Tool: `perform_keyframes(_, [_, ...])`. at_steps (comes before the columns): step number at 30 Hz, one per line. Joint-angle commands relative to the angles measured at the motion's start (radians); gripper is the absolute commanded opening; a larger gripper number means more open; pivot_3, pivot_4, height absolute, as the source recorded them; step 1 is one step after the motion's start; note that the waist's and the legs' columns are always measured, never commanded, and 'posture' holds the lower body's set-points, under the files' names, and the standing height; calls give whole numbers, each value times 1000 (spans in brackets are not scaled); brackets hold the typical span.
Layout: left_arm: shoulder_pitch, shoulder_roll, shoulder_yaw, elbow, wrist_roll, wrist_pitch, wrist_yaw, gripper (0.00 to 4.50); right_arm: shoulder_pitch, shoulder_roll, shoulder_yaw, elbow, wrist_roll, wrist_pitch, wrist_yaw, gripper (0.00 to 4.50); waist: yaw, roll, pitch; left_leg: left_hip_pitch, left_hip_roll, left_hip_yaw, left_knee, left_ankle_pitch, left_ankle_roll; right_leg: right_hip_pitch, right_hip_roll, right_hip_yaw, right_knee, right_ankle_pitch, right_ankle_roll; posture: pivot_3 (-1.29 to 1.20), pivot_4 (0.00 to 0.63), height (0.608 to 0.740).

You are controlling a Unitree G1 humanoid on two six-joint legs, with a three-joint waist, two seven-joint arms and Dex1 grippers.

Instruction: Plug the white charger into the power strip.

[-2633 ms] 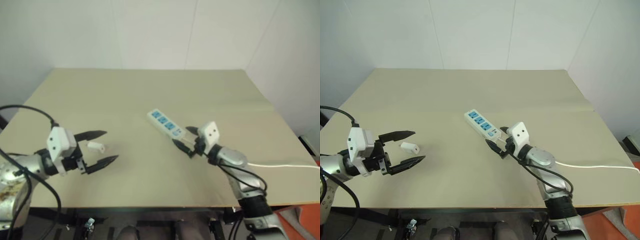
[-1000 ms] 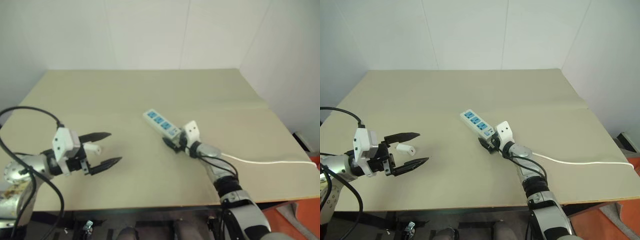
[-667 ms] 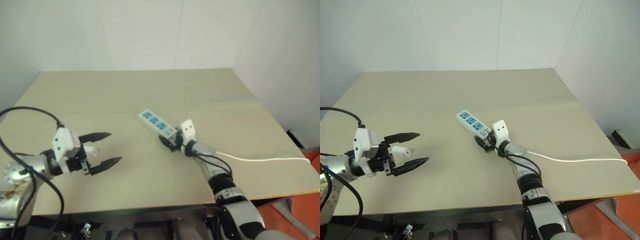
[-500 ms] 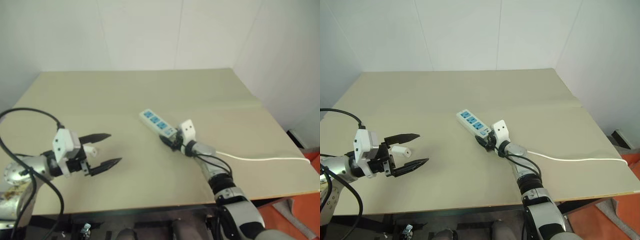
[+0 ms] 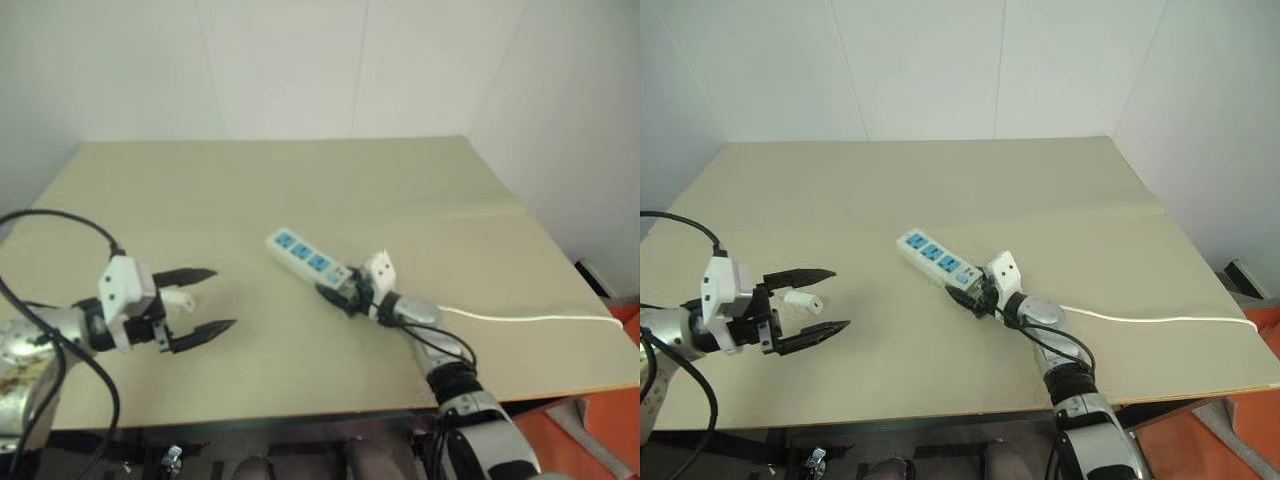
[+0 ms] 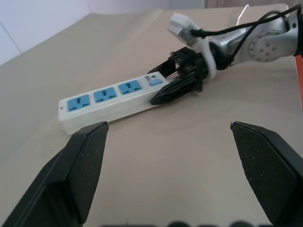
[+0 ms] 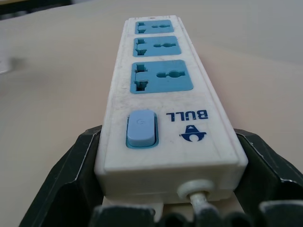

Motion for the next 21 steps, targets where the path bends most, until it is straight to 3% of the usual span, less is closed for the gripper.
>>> perform_keyframes(1, [-31,48,40,43,7,-47,-55,4500,31,-40,41,-112,57,37,159,3426,0,0,0,0,0,0,0,0,0,0,0,0,0,0,0,0,150,740])
perform_keyframes(7, [-137,163,0,202,44,-116,-213,4500,77,-133,134,-224,82,70,385,3426,0,0,1,0,0,1,0,0,0,0,0,0,0,0,0,0,150,740])
perform_keyframes(14, [-333,268,-128,423,131,-222,-417,4500,32,-163,164,-170,46,0,457,3426,0,0,1,-1,1,1,0,0,0,-1,2,0,0,0,0,0,150,740])
perform_keyframes(21, [-673,367,-516,714,343,-451,-494,4500,-13,-144,182,-54,12,-84,484,3426,1,0,1,-1,1,1,0,0,0,-2,2,0,0,0,0,0,150,740])
